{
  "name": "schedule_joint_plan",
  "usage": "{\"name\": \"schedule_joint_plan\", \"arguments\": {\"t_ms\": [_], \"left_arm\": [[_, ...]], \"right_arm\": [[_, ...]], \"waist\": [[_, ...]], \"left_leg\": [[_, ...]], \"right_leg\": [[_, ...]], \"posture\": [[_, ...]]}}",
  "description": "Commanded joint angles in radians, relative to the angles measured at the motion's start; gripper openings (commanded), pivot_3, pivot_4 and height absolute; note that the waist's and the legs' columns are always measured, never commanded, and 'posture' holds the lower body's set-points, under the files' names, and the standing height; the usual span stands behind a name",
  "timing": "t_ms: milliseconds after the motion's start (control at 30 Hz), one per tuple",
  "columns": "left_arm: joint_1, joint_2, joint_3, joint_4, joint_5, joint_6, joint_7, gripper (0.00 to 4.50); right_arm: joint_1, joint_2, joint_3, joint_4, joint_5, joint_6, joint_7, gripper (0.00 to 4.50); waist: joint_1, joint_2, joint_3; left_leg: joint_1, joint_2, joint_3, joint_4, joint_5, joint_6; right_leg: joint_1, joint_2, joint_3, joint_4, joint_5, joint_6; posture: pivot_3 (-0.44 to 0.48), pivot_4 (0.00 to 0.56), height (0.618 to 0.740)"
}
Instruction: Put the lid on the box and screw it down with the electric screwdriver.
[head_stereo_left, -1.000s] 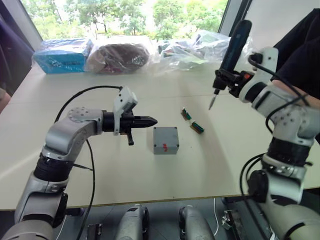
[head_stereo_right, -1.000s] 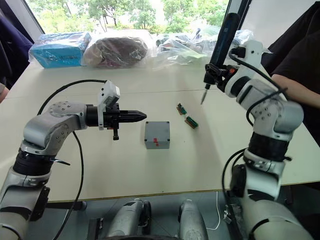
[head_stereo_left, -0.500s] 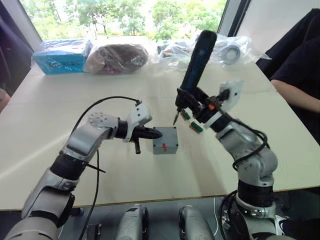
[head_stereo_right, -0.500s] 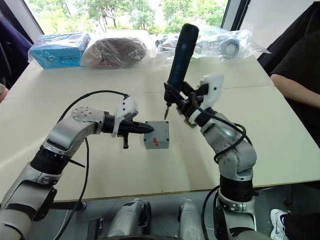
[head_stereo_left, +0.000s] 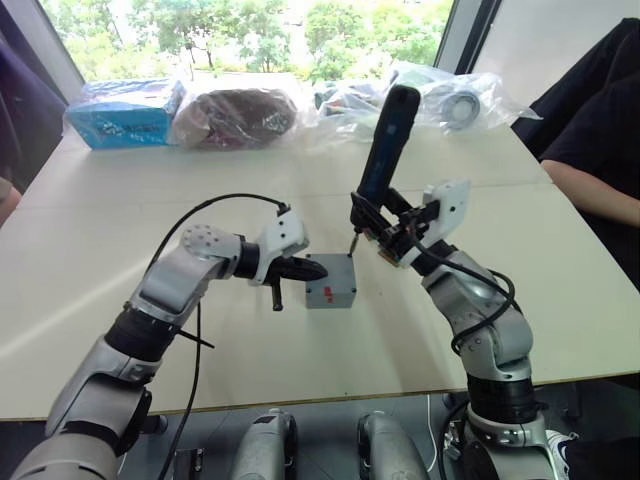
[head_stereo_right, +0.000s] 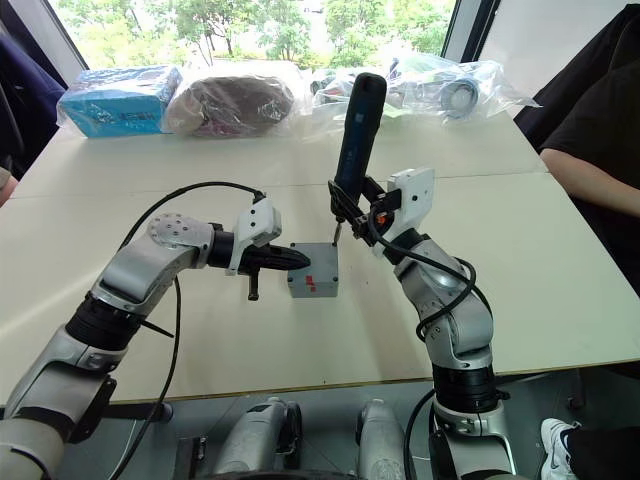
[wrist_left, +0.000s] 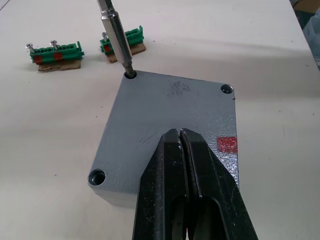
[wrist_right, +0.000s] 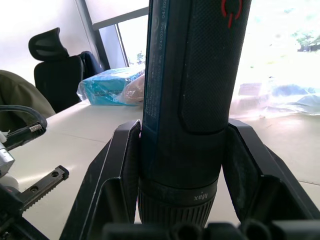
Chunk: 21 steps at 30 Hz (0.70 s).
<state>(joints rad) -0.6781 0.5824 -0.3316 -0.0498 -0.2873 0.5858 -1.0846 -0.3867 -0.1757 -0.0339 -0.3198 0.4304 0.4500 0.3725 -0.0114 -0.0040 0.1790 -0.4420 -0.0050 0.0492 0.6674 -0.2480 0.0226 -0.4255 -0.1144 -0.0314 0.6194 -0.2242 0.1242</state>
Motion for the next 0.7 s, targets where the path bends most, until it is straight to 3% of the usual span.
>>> {"name": "schedule_joint_plan", "arguments": {"t_ms": [33,267,467,700], "left_arm": [[0.009,0.000,0.006,-0.015,0.007,0.017,0.002,0.00],[0.022,0.005,0.006,-0.016,0.011,0.023,0.004,0.00],[0.032,0.002,0.002,-0.011,0.019,0.020,0.004,0.00],[0.037,-0.018,-0.002,0.016,0.030,0.011,0.007,0.00]], "right_arm": [[0.008,-0.002,0.016,-0.009,-0.021,-0.059,0.016,1.82],[0.098,-0.038,0.106,0.037,-0.092,-0.106,0.078,1.82],[0.123,-0.018,0.107,0.077,-0.091,-0.087,0.049,1.82],[0.118,-0.025,0.114,0.133,-0.087,-0.037,0.054,1.82]], "waist": [[0.000,0.000,0.000],[0.000,-0.001,-0.002],[-0.002,-0.003,-0.004],[-0.002,-0.004,-0.017]], "left_leg": [[0.000,0.000,0.000,0.000,0.000,0.000],[0.001,0.000,0.000,0.000,0.000,0.000],[0.020,0.002,0.000,-0.003,-0.001,0.001],[0.023,0.003,-0.001,-0.003,-0.001,0.001]], "right_leg": [[0.000,0.000,0.000,0.000,0.000,0.000],[0.001,0.000,0.000,0.000,0.000,0.000],[0.021,0.001,0.000,-0.005,-0.001,-0.002],[0.022,0.001,0.000,-0.004,-0.003,-0.005]], "posture": [[0.000,0.150,0.740],[0.000,0.150,0.740],[0.000,0.150,0.740],[0.000,0.150,0.740]]}}
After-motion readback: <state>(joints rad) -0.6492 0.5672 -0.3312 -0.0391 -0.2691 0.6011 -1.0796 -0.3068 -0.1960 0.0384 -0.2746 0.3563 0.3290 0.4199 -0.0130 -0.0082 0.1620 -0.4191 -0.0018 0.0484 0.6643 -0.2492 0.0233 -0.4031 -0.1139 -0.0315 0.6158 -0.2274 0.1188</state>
